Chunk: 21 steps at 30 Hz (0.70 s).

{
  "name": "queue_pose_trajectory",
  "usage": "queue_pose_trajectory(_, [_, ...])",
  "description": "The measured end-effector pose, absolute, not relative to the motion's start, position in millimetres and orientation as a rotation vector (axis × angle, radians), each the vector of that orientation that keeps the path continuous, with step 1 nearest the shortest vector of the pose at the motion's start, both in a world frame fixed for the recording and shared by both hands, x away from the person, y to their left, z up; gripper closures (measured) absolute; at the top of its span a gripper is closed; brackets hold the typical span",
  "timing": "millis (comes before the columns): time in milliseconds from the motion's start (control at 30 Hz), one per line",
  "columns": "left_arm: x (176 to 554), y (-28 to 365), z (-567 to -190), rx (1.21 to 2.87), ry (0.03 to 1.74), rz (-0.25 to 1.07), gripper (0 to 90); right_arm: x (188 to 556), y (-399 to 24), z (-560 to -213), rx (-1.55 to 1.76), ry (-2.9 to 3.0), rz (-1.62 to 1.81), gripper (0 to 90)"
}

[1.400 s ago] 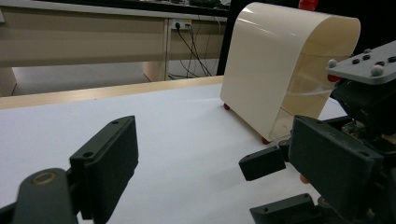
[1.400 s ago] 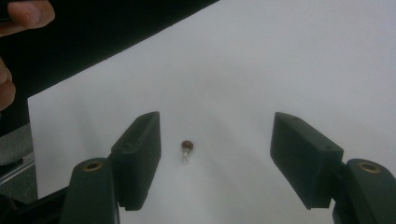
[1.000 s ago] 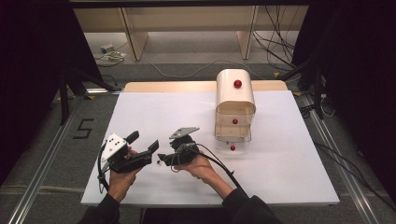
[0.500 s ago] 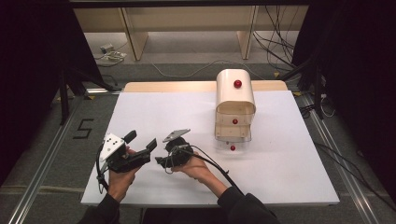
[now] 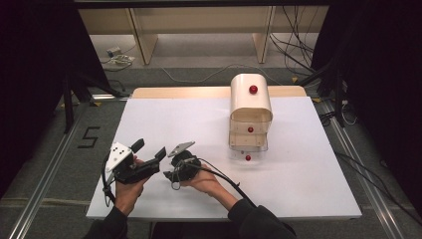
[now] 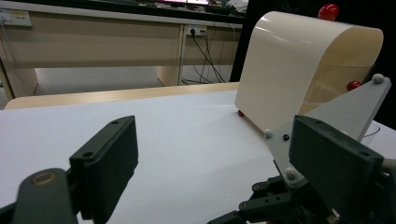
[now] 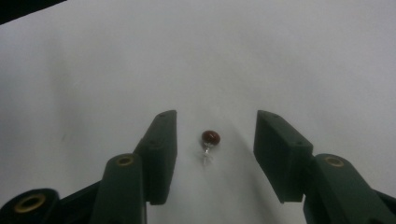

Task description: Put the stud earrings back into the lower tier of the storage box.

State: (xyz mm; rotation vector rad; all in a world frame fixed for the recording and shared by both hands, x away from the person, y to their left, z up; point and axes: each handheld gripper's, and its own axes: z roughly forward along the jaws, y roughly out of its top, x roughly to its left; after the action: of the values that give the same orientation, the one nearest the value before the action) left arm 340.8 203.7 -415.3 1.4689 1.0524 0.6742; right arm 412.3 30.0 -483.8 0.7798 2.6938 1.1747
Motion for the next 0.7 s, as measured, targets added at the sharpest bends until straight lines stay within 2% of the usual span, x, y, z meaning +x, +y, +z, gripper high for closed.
queue_pose_trajectory(433, [340.9,204.3,-415.3,1.463,1.067,0.680,15.6,412.7,40.2,-491.4,0.743,2.717,1.110,64.9])
queue_pose_trajectory(700, [341.0,204.0,-415.3,1.467,1.065,0.679,15.6,412.6,42.8,-492.3,0.730,2.699,1.068,78.4])
